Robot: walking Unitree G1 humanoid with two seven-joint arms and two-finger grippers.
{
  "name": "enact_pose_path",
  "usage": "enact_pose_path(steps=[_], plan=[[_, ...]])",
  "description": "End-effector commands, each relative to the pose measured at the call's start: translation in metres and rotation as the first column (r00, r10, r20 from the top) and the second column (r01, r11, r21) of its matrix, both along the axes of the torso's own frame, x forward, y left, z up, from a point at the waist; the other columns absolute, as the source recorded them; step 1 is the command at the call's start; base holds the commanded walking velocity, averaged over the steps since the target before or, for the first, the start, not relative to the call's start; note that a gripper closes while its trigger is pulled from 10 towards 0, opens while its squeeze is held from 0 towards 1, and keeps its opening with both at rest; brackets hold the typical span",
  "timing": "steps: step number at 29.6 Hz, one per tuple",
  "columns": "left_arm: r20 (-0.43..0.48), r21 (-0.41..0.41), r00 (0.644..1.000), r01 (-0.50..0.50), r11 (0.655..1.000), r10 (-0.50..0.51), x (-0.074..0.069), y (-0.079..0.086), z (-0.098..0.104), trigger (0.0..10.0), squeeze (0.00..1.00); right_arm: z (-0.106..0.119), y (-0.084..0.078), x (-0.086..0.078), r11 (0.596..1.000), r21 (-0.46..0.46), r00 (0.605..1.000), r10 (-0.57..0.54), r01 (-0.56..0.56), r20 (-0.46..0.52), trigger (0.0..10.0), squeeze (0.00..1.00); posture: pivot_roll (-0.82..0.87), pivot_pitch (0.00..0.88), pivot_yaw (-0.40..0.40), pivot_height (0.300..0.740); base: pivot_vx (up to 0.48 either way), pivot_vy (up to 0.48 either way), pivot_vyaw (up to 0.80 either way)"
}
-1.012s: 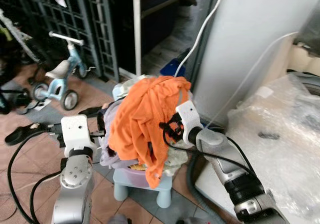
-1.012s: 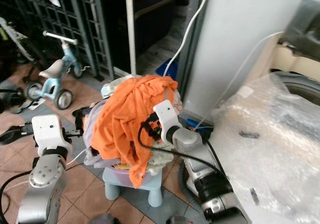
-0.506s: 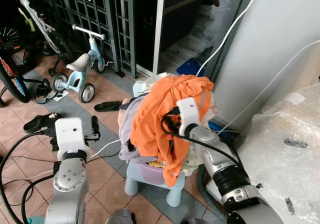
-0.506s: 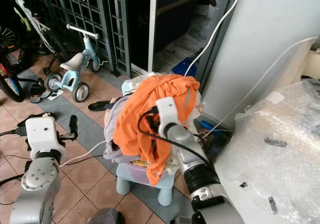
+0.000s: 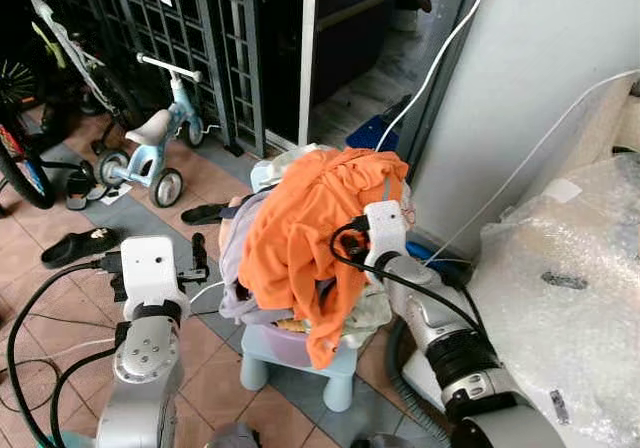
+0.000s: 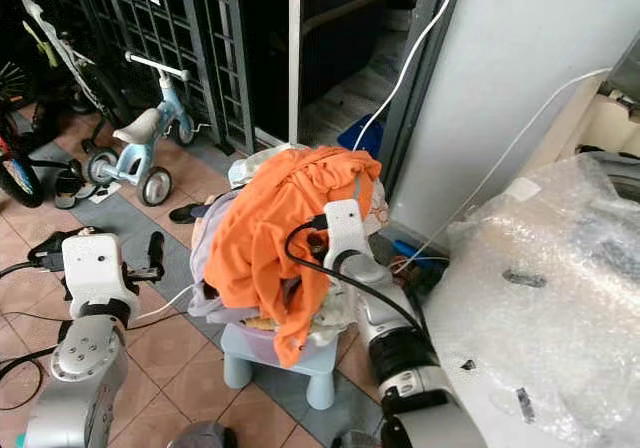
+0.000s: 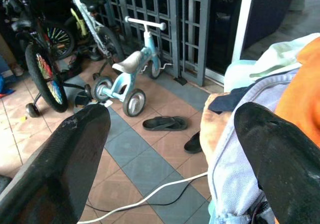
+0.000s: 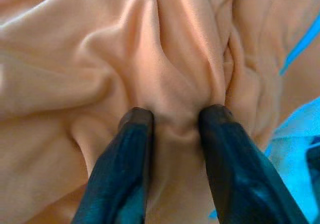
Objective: Clothes washing
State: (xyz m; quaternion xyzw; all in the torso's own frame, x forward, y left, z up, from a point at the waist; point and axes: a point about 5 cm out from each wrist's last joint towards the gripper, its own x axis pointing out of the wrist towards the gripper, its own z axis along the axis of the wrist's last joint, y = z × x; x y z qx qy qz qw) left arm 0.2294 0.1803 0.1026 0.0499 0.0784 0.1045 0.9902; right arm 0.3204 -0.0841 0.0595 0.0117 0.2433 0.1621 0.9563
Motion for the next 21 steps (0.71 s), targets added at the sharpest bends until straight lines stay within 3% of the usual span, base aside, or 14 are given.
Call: enact_pose_path(steps=[1,8,15,19,21], plan=[[0.007,0.008,1.0,0.0,1.0,0.0,0.002,-0.001,0.003,10.0,0.0,0.002,0.003,0.0,0.999,0.033,1.0,0.018,-0.018,-0.01,0.0,0.0,0.09,0.0,-0.035,0.74,0.0,0.0,0.0],[0.01,0.005,1.0,0.004,1.0,-0.004,0.004,-0.003,0.002,10.0,0.0,0.008,0.013,0.001,0.991,0.117,0.998,0.068,-0.067,-0.003,0.0,0.0,0.09,0.0,-0.038,0.74,0.0,0.0,0.0],[0.016,-0.002,1.0,0.01,1.0,-0.01,0.006,-0.005,0.002,10.0,0.0,0.019,0.015,0.004,0.973,0.224,0.998,0.047,-0.055,0.043,0.0,0.0,0.08,0.0,-0.048,0.74,0.0,0.0,0.0],[0.03,-0.007,0.999,0.012,1.0,-0.012,0.008,-0.006,0.003,10.0,0.0,0.033,0.015,0.004,0.952,0.296,0.991,0.041,-0.077,0.124,0.0,0.0,0.07,0.0,-0.047,0.74,0.0,0.0,0.0],[0.054,0.029,0.998,0.035,0.999,-0.036,0.01,-0.009,0.006,10.0,0.0,0.049,0.013,0.004,0.934,0.347,0.981,0.022,-0.089,0.193,0.0,0.0,0.05,0.0,-0.039,0.74,0.0,0.0,0.0]])
